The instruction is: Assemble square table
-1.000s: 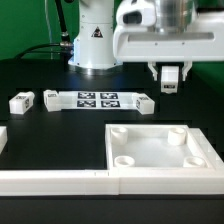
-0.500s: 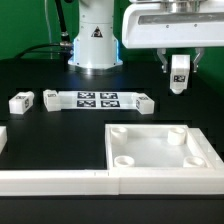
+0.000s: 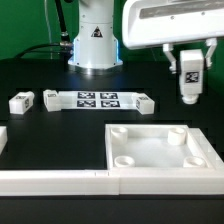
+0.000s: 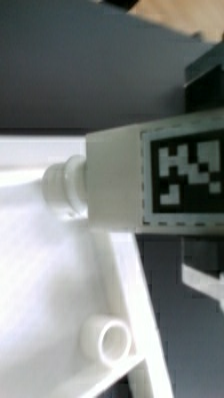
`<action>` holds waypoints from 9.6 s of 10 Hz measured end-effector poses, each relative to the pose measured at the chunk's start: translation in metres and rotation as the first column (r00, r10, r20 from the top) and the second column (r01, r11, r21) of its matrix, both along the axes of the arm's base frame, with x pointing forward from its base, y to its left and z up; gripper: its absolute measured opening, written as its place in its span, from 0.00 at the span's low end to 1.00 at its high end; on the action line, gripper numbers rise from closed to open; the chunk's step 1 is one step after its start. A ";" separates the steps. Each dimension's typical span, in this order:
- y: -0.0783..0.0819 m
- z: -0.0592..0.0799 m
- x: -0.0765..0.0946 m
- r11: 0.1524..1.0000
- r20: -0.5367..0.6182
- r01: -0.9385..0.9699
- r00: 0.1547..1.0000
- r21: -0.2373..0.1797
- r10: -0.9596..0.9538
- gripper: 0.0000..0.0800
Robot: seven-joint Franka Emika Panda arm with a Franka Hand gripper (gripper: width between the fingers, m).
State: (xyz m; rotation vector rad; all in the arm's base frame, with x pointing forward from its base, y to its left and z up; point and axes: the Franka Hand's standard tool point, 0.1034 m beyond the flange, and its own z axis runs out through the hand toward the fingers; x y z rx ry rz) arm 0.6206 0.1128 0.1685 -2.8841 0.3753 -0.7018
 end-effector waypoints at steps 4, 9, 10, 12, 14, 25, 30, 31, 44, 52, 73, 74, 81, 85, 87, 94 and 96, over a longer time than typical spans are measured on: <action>-0.003 -0.027 -0.007 0.997 0.158 -0.044 0.986 -0.061 0.053 0.36; -0.024 -0.025 0.020 0.979 0.143 -0.124 0.979 -0.161 0.147 0.36; -0.024 -0.025 0.020 0.979 0.143 -0.124 0.979 -0.162 0.147 0.36; -0.025 -0.026 0.020 0.979 0.140 -0.125 0.979 -0.164 0.148 0.36; -0.032 -0.037 0.034 0.964 0.138 -0.159 0.972 -0.213 0.191 0.36; -0.017 -0.081 0.048 0.953 0.133 -0.179 0.967 -0.246 0.217 0.36; -0.005 -0.086 0.045 0.953 0.142 -0.189 0.964 -0.238 0.226 0.36; -0.004 -0.089 0.044 0.954 0.138 -0.188 0.965 -0.236 0.224 0.36; -0.013 -0.100 0.042 0.951 0.131 -0.189 0.965 -0.245 0.226 0.81; -0.023 -0.087 0.060 0.958 -0.228 -0.247 0.951 -0.145 0.210 0.81; -0.015 -0.093 0.051 0.343 -0.520 0.936 0.334 0.083 -0.786 0.48; -0.014 -0.092 0.051 0.375 -0.516 0.923 0.362 0.082 -0.776 0.72; -0.007 -0.087 0.056 0.961 -0.387 0.277 0.887 0.013 -0.251 0.81; -0.013 -0.088 0.060 0.998 -0.364 0.054 0.929 -0.038 -0.064 0.78; -0.014 -0.088 0.060 0.997 -0.366 0.072 0.927 -0.035 -0.080 0.61; -0.015 -0.090 0.056 0.536 -0.475 0.844 0.484 0.031 -0.735 0.36; -0.020 -0.091 0.051 0.274 -0.536 0.957 0.280 0.092 -0.797 0.36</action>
Offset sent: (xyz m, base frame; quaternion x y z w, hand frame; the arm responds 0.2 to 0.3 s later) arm -0.0055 -0.0538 -0.0436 -0.1076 0.1954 -0.1364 0.9652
